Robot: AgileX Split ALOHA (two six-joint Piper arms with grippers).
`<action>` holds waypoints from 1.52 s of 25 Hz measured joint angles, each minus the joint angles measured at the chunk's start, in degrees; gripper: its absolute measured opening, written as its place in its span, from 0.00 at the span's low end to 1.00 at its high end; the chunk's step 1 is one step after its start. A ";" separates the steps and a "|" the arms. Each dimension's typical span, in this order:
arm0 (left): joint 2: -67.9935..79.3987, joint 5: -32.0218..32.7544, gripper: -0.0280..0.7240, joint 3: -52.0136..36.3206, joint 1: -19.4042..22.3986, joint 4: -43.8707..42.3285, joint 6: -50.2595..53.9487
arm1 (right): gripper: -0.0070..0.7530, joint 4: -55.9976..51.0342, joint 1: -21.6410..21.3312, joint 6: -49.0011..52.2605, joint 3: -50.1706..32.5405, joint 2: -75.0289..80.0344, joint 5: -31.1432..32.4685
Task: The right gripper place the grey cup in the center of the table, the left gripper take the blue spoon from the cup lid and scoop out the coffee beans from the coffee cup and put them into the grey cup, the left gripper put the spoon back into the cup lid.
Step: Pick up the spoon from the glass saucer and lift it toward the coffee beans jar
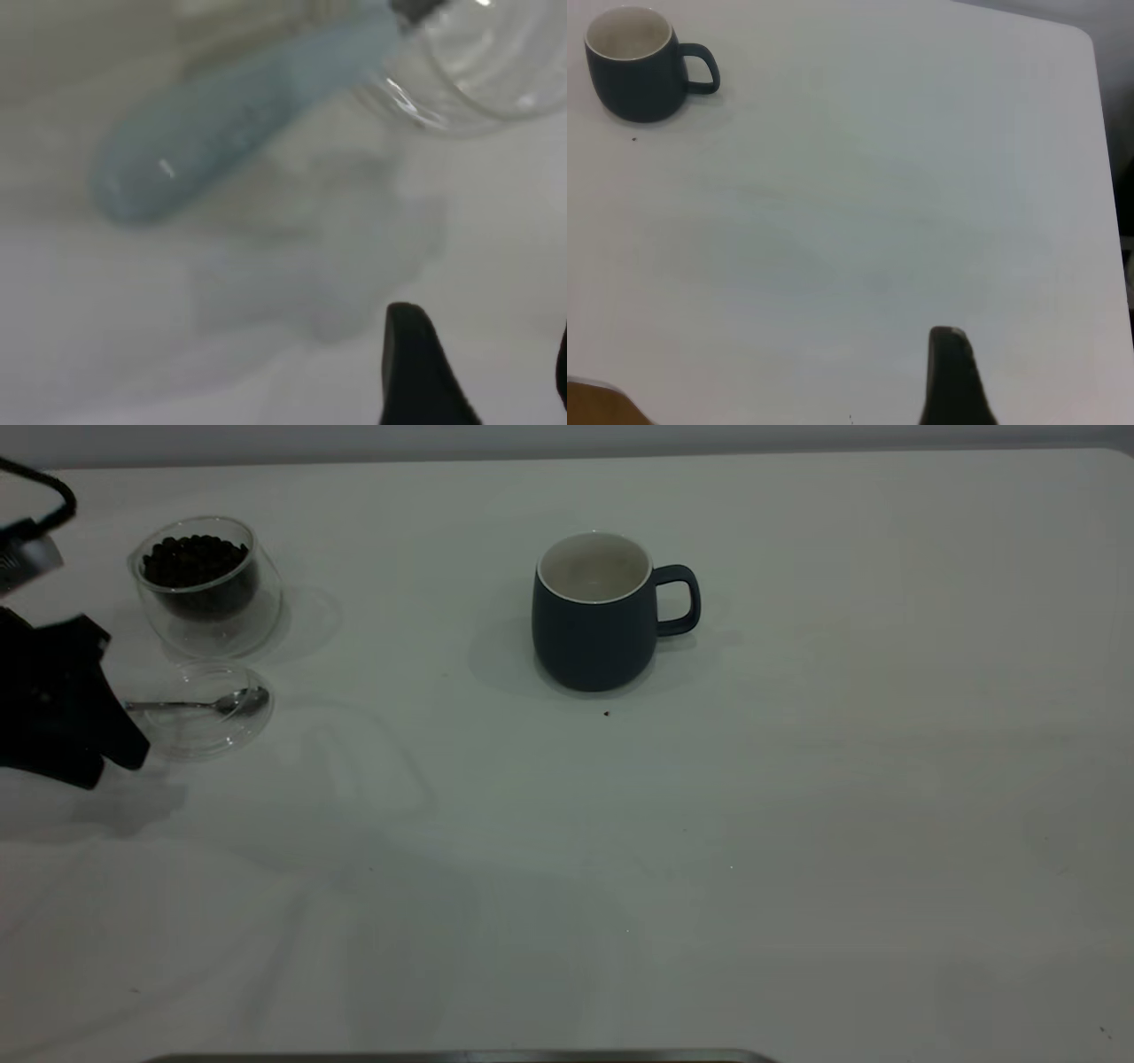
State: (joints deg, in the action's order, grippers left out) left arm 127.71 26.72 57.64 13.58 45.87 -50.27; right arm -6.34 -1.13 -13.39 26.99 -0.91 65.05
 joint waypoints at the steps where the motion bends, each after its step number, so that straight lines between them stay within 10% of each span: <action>1: 0.15 -0.92 0.63 0.00 0.00 0.70 -1.22 | 0.61 0.00 0.00 0.00 0.00 0.00 0.00; 21: 0.26 -13.43 0.63 0.00 0.00 14.78 -23.79 | 0.61 0.00 0.00 0.00 0.00 0.00 0.00; 30: -5.48 9.44 0.63 1.69 2.51 13.05 -22.68 | 0.61 0.00 0.00 0.00 0.00 0.00 0.00; 38: -6.51 32.09 0.63 15.02 16.75 5.41 -11.52 | 0.61 0.00 0.00 0.00 0.00 0.00 0.00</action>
State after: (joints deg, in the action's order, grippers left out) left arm 121.20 58.81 72.66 30.34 51.28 -61.79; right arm -6.34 -1.13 -13.39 26.99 -0.91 65.05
